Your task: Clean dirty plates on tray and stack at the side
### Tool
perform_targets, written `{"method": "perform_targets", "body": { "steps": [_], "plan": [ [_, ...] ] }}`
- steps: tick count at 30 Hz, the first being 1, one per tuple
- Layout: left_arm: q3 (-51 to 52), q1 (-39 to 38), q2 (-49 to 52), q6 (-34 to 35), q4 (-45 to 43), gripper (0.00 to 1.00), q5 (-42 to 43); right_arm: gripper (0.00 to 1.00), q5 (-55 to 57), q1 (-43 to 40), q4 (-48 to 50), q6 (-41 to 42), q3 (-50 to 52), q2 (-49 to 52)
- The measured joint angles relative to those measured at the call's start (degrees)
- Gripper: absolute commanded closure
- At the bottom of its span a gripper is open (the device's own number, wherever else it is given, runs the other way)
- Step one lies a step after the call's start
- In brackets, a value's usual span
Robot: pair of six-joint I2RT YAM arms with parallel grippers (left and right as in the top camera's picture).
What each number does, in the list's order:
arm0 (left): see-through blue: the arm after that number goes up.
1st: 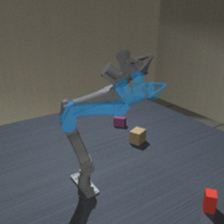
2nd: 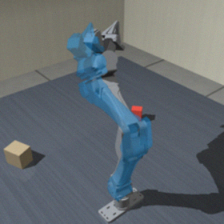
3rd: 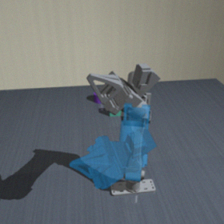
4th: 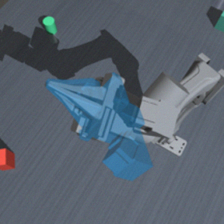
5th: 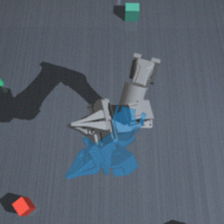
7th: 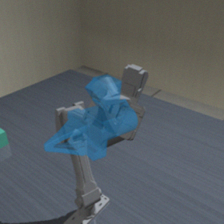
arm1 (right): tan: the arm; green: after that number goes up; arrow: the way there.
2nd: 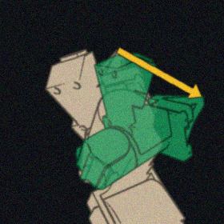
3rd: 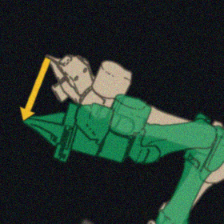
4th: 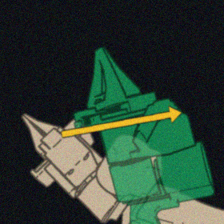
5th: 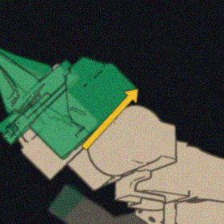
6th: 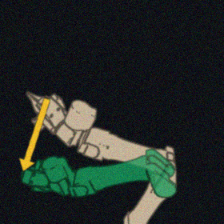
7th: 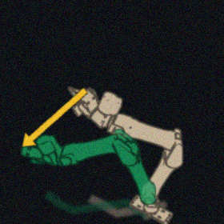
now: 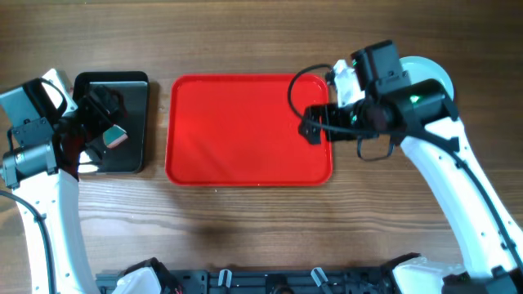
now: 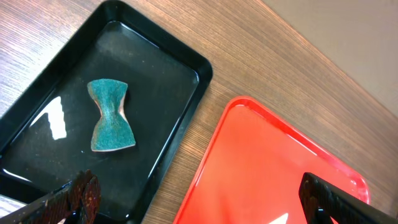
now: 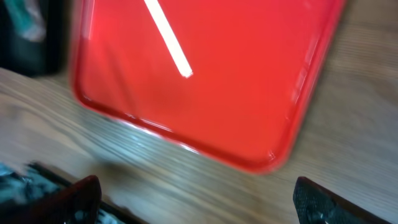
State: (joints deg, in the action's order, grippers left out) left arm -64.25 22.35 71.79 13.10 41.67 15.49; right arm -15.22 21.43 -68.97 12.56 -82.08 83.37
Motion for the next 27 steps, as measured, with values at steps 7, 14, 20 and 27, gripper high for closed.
{"method": "perform_targets", "body": {
  "steps": [7,14,20,27],
  "plan": [
    [0.0,0.0,0.0,0.0,0.1,0.0,0.8,0.0,7.0,4.8,-6.5,2.4,0.2,-11.6],
    [0.0,0.0,0.0,0.0,0.1,0.0,0.9,0.0,13.0,4.8,-20.0,7.4,0.2,-14.9],
    [0.0,0.0,0.0,0.0,0.1,0.0,0.9,0.0,17.7,4.8,-12.0,9.4,0.4,-24.9],
    [0.0,0.0,0.0,0.0,0.1,0.0,1.0,0.0,15.5,-1.6,13.9,-2.4,17.3,-45.2]
  ]
}}
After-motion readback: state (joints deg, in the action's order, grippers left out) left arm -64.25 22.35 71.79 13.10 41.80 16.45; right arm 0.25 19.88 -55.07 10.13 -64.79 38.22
